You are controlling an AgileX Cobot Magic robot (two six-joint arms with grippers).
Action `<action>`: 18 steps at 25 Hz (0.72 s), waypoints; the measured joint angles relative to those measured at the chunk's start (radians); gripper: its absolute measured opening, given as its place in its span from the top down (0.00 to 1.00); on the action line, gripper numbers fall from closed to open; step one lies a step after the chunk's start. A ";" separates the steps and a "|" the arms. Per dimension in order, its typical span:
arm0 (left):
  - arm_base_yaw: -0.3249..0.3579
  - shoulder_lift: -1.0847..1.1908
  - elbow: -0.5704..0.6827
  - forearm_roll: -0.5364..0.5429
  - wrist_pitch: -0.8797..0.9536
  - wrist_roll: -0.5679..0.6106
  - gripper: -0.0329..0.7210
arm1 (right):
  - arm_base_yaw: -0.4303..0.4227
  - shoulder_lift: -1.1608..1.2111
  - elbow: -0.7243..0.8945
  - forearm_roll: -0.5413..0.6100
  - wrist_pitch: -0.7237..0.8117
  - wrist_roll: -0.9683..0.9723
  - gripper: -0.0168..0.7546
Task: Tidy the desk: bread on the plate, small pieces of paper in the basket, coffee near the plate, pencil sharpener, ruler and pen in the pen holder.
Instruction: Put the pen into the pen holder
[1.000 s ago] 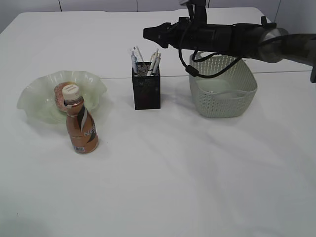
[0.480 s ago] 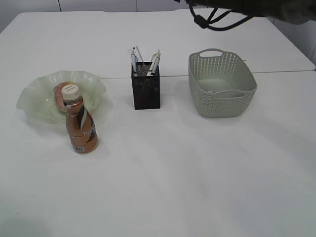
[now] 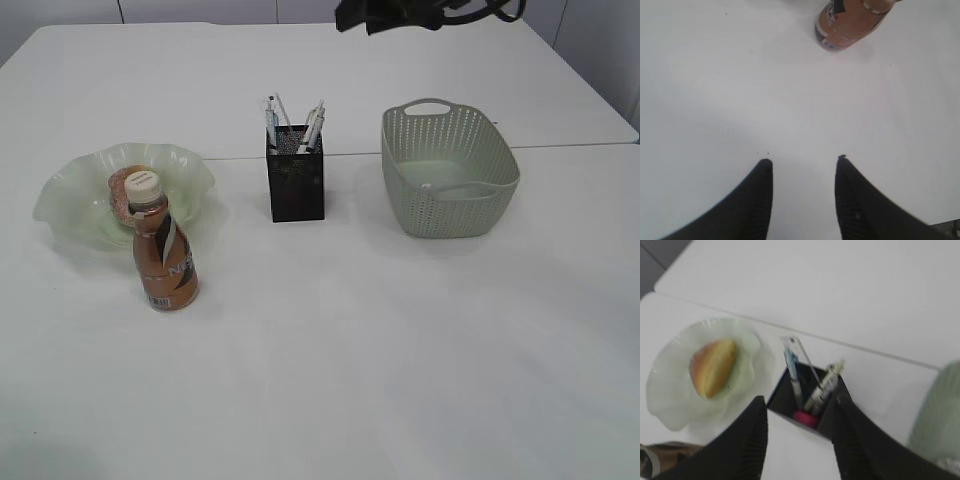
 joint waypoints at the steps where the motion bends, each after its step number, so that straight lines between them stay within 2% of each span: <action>1: 0.000 0.000 0.000 0.000 0.000 0.000 0.55 | 0.003 -0.010 0.000 -0.056 0.051 0.057 0.57; 6: 0.000 0.000 0.000 0.002 0.018 0.000 0.55 | 0.003 -0.061 0.000 -0.206 0.246 0.191 0.59; 10: 0.000 0.000 0.000 0.016 0.034 0.000 0.48 | 0.003 -0.089 0.000 -0.282 0.364 0.218 0.59; 13: 0.000 0.000 0.000 0.040 0.039 0.000 0.41 | 0.003 -0.102 0.002 -0.336 0.397 0.242 0.59; 18: 0.000 0.000 0.000 0.051 0.049 0.000 0.39 | 0.003 -0.168 0.099 -0.383 0.400 0.262 0.59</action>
